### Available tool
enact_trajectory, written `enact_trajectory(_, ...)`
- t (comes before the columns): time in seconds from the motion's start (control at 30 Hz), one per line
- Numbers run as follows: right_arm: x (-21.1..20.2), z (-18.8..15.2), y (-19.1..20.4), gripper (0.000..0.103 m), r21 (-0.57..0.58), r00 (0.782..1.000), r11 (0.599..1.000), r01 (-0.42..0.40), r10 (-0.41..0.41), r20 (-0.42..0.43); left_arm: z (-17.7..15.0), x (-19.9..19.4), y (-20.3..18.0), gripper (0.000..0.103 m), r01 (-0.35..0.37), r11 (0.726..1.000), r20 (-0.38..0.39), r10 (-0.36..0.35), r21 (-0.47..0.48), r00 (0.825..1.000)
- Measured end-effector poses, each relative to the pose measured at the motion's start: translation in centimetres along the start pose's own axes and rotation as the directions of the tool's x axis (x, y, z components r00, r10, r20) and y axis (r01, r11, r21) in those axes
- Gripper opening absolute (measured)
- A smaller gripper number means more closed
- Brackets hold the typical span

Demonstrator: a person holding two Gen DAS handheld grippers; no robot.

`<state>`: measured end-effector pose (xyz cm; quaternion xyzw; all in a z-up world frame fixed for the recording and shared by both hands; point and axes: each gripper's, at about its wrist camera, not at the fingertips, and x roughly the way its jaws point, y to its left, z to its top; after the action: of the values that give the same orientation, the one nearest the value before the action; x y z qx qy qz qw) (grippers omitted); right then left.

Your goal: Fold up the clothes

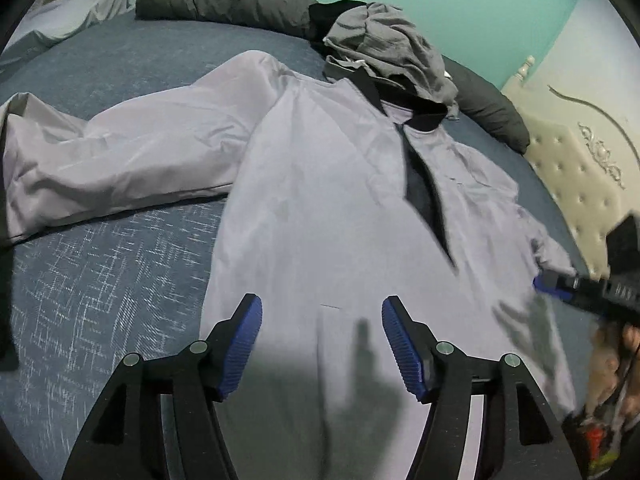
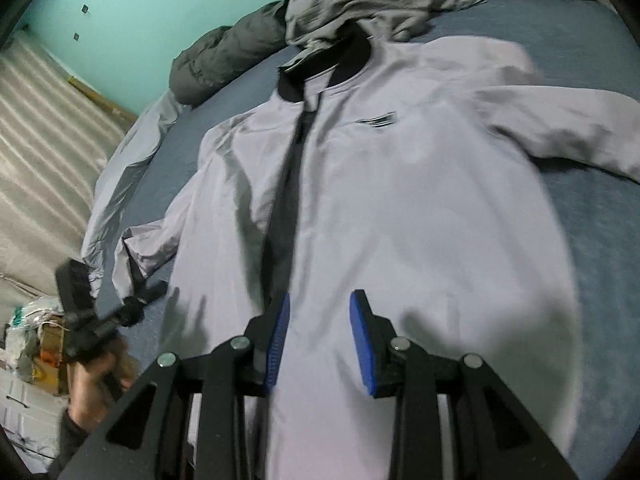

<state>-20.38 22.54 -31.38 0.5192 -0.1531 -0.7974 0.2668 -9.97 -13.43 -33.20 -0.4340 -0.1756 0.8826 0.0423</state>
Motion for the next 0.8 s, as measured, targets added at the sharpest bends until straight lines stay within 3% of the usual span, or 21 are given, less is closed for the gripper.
enact_trajectory(0.1, 2.7, 1.8, 1.2, 0.031, -0.008, 1.0, 1.0, -0.016, 0.016, -0.017, 0.1, 0.7, 1.1, 0.067, 0.021, 0.999, -0.004, -0.021, -0.031, 1.0)
enact_trajectory(0.23, 6.2, 4.7, 2.7, 0.044, -0.033, 1.0, 0.999, -0.013, 0.012, -0.026, 0.1, 1.1, 1.5, 0.071, 0.043, 0.999, -0.008, -0.043, -0.03, 0.999)
enact_trajectory(0.5, 12.6, 9.7, 4.3, 0.044, -0.016, 0.999, 1.0, -0.004, 0.004, -0.043, 0.6, 2.0, 2.4, 0.072, 0.069, 0.994, -0.01, -0.07, -0.079, 0.997)
enact_trajectory(0.7, 16.4, 11.0, 4.2, 0.044, 0.027, 0.998, 0.999, 0.023, -0.021, -0.056, 0.7, 2.4, 2.6, 0.072, 0.077, 0.994, -0.011, -0.078, -0.082, 0.997)
enact_trajectory(0.8, 16.5, 11.0, 4.5, 0.042, 0.009, 0.999, 0.999, 0.031, -0.031, -0.042, 0.8, 2.3, 2.7, 0.072, 0.08, 0.993, -0.01, -0.081, -0.086, 0.997)
